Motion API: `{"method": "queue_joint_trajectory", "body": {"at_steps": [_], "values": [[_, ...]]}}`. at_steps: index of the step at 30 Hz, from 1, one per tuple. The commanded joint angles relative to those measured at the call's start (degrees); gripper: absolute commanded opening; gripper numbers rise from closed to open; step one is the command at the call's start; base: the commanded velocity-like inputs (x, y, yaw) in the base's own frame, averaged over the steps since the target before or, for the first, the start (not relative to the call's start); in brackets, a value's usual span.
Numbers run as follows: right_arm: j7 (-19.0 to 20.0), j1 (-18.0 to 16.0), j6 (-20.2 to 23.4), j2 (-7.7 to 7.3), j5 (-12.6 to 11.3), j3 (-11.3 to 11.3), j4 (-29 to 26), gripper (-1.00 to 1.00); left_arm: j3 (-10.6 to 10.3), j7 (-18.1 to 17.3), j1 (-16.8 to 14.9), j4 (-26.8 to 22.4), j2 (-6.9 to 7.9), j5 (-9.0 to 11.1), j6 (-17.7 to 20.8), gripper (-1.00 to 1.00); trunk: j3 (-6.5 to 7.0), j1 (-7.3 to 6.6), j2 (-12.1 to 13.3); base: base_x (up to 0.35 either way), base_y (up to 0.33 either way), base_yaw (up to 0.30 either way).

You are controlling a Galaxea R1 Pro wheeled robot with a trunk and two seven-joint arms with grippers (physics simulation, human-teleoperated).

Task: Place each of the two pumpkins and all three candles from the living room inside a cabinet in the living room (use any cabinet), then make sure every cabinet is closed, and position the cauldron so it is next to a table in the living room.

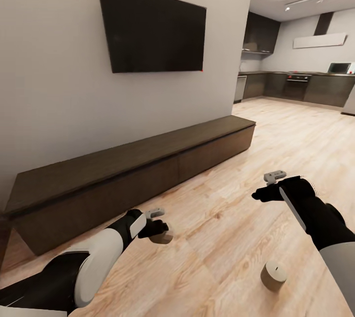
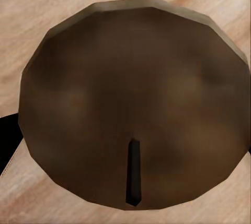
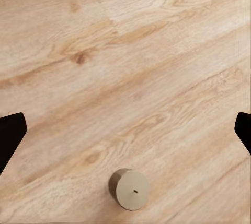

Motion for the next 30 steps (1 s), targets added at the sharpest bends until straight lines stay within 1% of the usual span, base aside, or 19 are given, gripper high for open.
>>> {"method": "queue_joint_trajectory", "body": {"at_steps": [1,3,7,9,12,13,14,19,24,27,30], "values": [[-0.1,0.4,0.0,-0.07,-0.1,0.1,0.0,1.0,0.4,0.0,0.0,-0.1,-0.03,0.0,0.3,-1.0,0.24,-0.03,0.0,0.0,0.0,0.204],[-0.1,1.0,-1.0,-0.06,-0.1,0.1,0.0,1.0,0.4,-0.1,0.0,-0.1,-0.03,0.0,0.3,-1.0,0.81,-0.08,0.0,0.0,0.0,0.207],[-0.1,1.4,-1.4,-0.06,-0.1,0.1,0.0,1.0,0.4,-0.4,0.0,-0.1,-0.03,0.0,0.4,-1.0,1.96,-0.19,0.1,0.0,0.0,0.209],[-0.1,1.5,-1.5,-0.06,-0.1,0.1,0.0,1.0,0.4,-1.2,0.0,-0.1,-0.03,0.0,0.4,-1.0,2.54,-0.24,0.1,0.0,0.0,0.211],[-0.1,1.6,-1.6,-0.06,-0.1,0.1,0.0,1.0,0.4,-3.5,0.0,-0.1,-0.03,0.0,0.3,-1.0,3.4,-0.32,0.1,0.0,0.0,0.211],[-0.1,1.6,-1.6,-0.02,0.0,0.1,0.0,1.0,0.4,-5.0,0.0,-0.1,-0.03,0.0,0.3,-1.0,3.68,-0.34,0.2,0.0,0.0,0.211],[-0.1,1.7,-1.6,0.0,0.0,0.1,0.0,1.0,0.4,-5.2,0.0,-0.1,-0.03,0.0,0.3,-1.0,3.97,-0.37,0.2,0.0,0.0,0.212],[-0.1,2.6,-1.7,0.02,0.1,0.2,0.0,1.0,0.4,-5.5,0.0,-0.1,-0.03,-0.1,0.3,-1.0,5.38,-0.5,0.2,0.0,0.0,0.22],[0.0,2.8,-1.6,0.17,0.1,0.2,0.1,1.0,0.4,-5.3,0.0,0.0,-0.03,-0.2,0.2,-1.0,6.72,-0.63,0.3,0.0,0.0,0.246],[0.1,2.8,-1.6,0.62,0.1,0.2,0.2,1.0,0.3,-5.2,0.0,0.0,-0.03,-0.2,0.2,-1.0,7.45,-0.7,0.3,0.0,0.0,0.2],[0.1,2.9,-1.5,1.04,0.1,0.2,0.2,1.0,0.3,-5.2,0.0,0.0,-0.01,-0.2,0.2,-1.0,8.13,-0.78,0.4,0.0,0.0,0.066]]}}
